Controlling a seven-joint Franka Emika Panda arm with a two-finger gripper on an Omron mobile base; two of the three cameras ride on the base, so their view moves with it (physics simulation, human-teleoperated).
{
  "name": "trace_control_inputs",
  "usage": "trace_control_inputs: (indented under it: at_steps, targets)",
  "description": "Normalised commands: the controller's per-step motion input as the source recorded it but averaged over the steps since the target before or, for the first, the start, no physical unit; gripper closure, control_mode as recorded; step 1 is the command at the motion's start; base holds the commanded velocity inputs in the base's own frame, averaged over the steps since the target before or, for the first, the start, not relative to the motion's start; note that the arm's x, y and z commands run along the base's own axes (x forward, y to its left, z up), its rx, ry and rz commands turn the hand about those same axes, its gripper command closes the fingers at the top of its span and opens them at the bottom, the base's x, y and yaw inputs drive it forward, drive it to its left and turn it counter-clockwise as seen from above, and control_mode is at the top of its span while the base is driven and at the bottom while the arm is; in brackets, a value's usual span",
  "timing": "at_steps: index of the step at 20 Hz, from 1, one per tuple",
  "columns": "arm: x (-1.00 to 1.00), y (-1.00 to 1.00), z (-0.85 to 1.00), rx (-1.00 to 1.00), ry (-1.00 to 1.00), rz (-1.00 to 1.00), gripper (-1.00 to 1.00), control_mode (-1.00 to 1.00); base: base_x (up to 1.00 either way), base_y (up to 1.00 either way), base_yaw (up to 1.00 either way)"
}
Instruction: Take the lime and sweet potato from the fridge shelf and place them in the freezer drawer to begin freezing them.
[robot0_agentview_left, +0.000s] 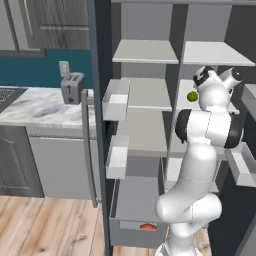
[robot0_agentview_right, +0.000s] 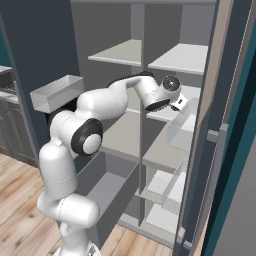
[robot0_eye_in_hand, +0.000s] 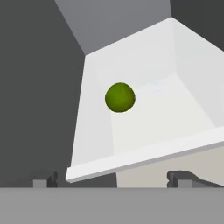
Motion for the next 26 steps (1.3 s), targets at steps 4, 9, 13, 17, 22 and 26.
trace_control_inputs:
  at_steps: [4,9,13,17,22,26]
  targets:
    - [0.00,0.00,0.00,0.00,0.00,0.00,-1.00,1.00,0.13,-0.15,0.00]
    - [0.00,0.00,0.00,0.00,0.00,0.00,-1.00,1.00,0.01,-0.14,0.00]
    - [0.00,-0.01,-0.21,0.00,0.00,0.00,-1.00,-1.00,0.00,0.00,0.00]
    - [0.03,0.00,-0.41,0.00,0.01,0.00,-1.00,-1.00,0.00,0.00,0.00]
    - [0.06,0.00,-0.30,0.00,0.00,0.00,-1.00,-1.00,0.00,0.00,0.00]
    - [0.24,-0.07,-0.07,0.00,0.00,0.00,-1.00,-1.00,0.00,0.00,0.00]
